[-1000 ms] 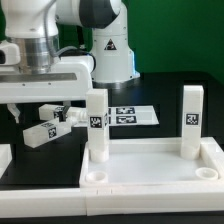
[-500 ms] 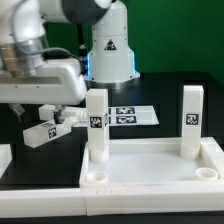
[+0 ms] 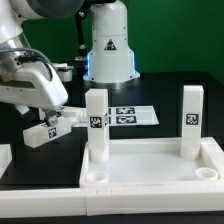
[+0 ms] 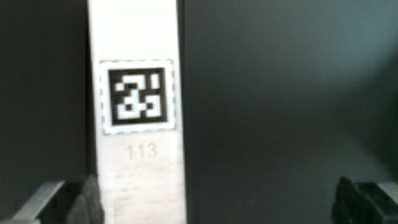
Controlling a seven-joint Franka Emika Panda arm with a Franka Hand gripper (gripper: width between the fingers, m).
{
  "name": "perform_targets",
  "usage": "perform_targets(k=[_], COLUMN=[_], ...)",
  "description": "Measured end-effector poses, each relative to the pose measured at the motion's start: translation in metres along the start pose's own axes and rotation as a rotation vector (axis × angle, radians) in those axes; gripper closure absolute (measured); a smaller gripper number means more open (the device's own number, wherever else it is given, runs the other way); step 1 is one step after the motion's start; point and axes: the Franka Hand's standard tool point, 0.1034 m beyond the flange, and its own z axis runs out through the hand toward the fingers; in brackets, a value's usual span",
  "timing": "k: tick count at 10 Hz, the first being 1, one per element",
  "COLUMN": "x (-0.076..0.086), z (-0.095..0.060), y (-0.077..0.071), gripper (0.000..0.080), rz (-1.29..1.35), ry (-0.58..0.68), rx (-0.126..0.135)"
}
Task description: Assemble desk
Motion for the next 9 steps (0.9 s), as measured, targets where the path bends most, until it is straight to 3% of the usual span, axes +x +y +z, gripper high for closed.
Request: perform_targets(k=[1,3,4,7,9], x=[-0.006,-0.011,-0.006,-0.019,-0.005], z=[0.002,0.005,0.011,0.015,0.016], y=[0.002,0.011,0.011,0.011,0.019], gripper=[0.0151,0.0151,0.0151,0.0151,0.0151], rz=[0.007,0.051,0.053,0.052,0.061], ry=[-0.052,-0.338,-0.381,-0.575,-0.643], rx=[0.005,0.033,0.026,0.026,0.037])
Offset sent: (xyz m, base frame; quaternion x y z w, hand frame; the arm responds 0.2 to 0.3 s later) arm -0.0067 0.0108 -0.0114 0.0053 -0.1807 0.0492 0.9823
